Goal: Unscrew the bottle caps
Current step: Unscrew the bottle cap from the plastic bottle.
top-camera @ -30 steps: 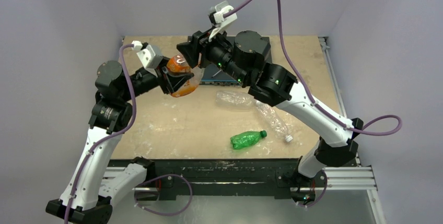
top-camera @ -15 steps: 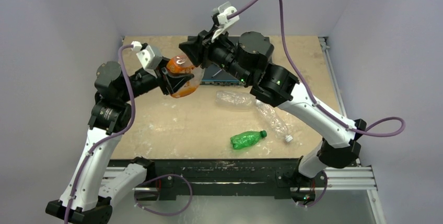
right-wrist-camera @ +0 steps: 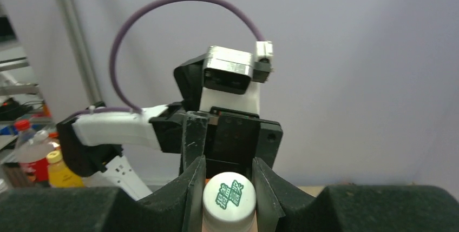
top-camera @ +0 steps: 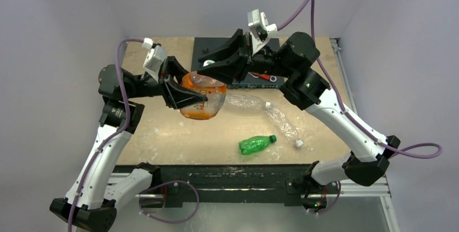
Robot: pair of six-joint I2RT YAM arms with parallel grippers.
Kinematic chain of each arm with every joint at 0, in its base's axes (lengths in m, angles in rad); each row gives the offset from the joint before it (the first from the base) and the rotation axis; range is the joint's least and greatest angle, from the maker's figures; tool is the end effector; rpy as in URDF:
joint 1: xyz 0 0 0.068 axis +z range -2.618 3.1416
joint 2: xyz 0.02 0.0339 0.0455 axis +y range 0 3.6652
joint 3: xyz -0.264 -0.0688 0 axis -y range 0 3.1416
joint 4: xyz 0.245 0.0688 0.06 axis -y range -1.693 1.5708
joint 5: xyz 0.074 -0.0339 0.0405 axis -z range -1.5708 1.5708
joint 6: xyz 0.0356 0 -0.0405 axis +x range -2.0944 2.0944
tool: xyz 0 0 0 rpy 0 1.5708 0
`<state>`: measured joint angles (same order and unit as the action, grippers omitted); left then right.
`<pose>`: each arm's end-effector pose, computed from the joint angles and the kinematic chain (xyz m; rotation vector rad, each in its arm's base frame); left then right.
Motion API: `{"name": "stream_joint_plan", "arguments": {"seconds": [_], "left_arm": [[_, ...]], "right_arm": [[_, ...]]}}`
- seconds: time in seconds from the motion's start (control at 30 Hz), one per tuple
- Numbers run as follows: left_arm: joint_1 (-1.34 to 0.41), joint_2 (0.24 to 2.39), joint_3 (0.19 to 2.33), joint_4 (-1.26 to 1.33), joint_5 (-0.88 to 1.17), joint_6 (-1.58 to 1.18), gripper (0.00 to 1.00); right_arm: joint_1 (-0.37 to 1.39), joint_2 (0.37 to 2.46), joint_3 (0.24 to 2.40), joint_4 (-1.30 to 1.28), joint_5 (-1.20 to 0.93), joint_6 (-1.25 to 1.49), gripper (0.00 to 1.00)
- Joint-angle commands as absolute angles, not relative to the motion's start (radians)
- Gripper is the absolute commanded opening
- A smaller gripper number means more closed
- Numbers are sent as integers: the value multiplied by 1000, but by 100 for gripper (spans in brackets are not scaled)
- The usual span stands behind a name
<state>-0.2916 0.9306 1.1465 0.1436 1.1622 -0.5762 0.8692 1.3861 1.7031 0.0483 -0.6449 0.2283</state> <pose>0.1546 -0.0805 0.4673 0.9204 1.2984 -1.3892 0.1652 0.2287 0.5430 -0.9779 1.0036 1.3148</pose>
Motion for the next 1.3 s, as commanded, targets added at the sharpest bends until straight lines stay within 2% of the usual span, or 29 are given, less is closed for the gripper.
{"name": "stream_joint_plan", "arguments": {"seconds": [0.0,0.1,0.13,0.23,0.27,0.3,0.4,0.5,0.6,0.77,0.97,1.27], "left_arm": [[-276,936,1152,365,1190,-845,0],[-276,936,1159,337,1187,-820,0],[-276,935,1162,315,1181,-799,0],[-276,931,1185,176,1144,-671,0],[-276,933,1199,116,1121,-620,0],[-276,937,1210,62,1096,-569,0],[-276,943,1215,-32,1021,-478,0],[-276,940,1206,-68,927,-405,0],[-276,939,1220,-138,828,-302,0],[-276,933,1222,-192,690,-215,0],[-276,935,1220,-190,695,-204,0],[-276,913,1209,-184,700,-169,0]], "right_arm": [[865,1359,1683,157,-1032,289,0],[864,1373,1696,108,-1039,268,1],[864,1374,1704,74,-997,245,6],[863,1361,1717,-8,-765,196,48],[863,1353,1718,-27,-662,194,60],[864,1345,1722,-37,-546,202,68],[864,1303,1684,20,-278,255,78],[868,1325,1728,-7,-173,275,85],[910,1400,1842,-145,-56,264,86],[1015,1543,2039,-339,229,209,80],[1022,1580,2075,-329,270,227,73],[1022,1590,2065,-295,236,278,56]]}}
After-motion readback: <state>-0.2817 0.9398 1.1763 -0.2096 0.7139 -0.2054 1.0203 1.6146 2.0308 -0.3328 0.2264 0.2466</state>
